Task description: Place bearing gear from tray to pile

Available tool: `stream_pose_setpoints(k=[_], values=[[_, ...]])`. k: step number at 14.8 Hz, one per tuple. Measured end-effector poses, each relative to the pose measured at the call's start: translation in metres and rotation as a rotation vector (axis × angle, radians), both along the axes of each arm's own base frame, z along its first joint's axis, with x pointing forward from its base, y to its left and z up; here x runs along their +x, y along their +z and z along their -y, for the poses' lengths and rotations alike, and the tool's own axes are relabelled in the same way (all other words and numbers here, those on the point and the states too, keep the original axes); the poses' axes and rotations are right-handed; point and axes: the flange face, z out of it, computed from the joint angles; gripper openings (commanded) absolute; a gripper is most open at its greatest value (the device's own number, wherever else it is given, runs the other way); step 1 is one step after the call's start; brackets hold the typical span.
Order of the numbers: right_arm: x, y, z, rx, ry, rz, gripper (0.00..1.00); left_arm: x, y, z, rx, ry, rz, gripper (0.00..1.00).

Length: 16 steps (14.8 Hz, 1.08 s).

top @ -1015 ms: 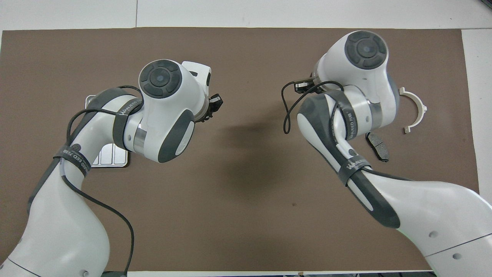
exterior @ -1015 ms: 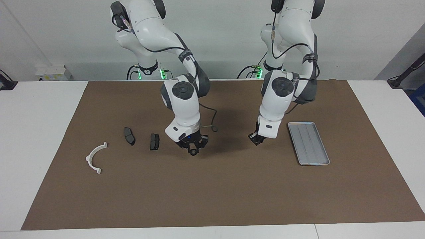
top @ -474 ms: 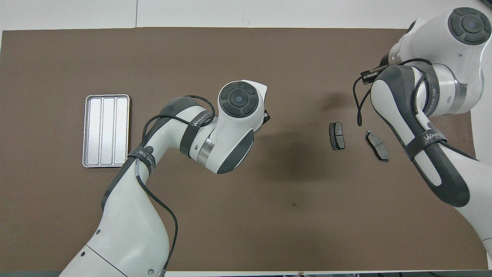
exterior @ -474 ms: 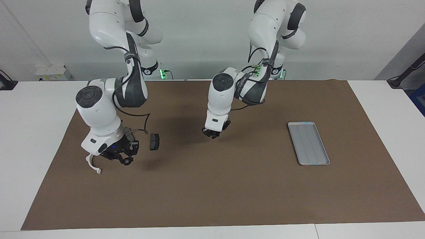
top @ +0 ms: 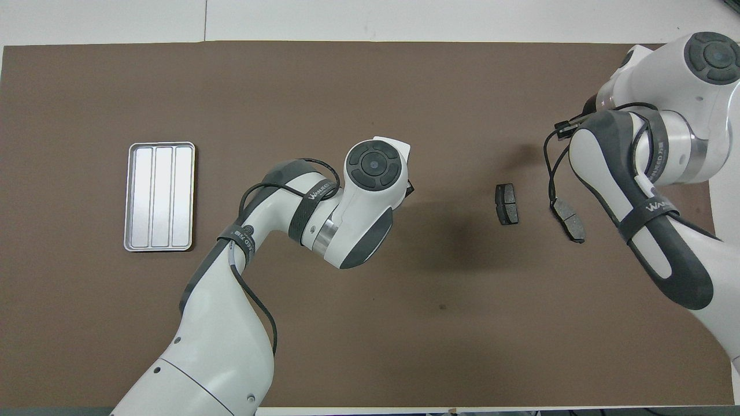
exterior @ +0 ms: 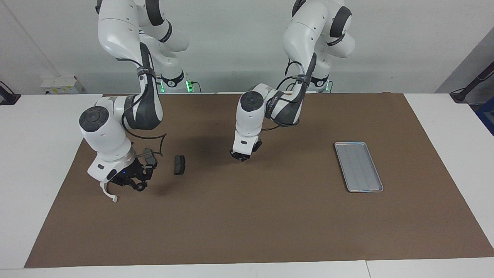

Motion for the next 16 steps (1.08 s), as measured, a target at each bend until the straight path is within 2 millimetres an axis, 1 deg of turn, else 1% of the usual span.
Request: stream_pose_setpoints(k=[2,9,12,15,16], values=[[-0.007,-0.011,-0.001,0.001,0.002,0.006,0.00,0.001,-0.007,0.004,-0.002,0.005,0.002,0.14],[-0.021,-0.035,0.001,0.001,0.000,-0.012,0.00,-0.002,-0.010,0.008,-0.002,0.011,0.003,0.16],[-0.024,-0.041,0.016,0.000,-0.007,-0.012,0.00,-0.004,-0.016,0.007,0.005,0.011,-0.005,0.16],[-0.027,-0.047,0.039,-0.004,0.011,0.000,0.00,-0.005,-0.020,0.008,0.007,0.009,-0.008,0.24],[-0.028,-0.049,0.045,-0.004,0.012,-0.001,0.00,-0.005,-0.020,0.008,0.007,0.009,-0.008,0.31]])
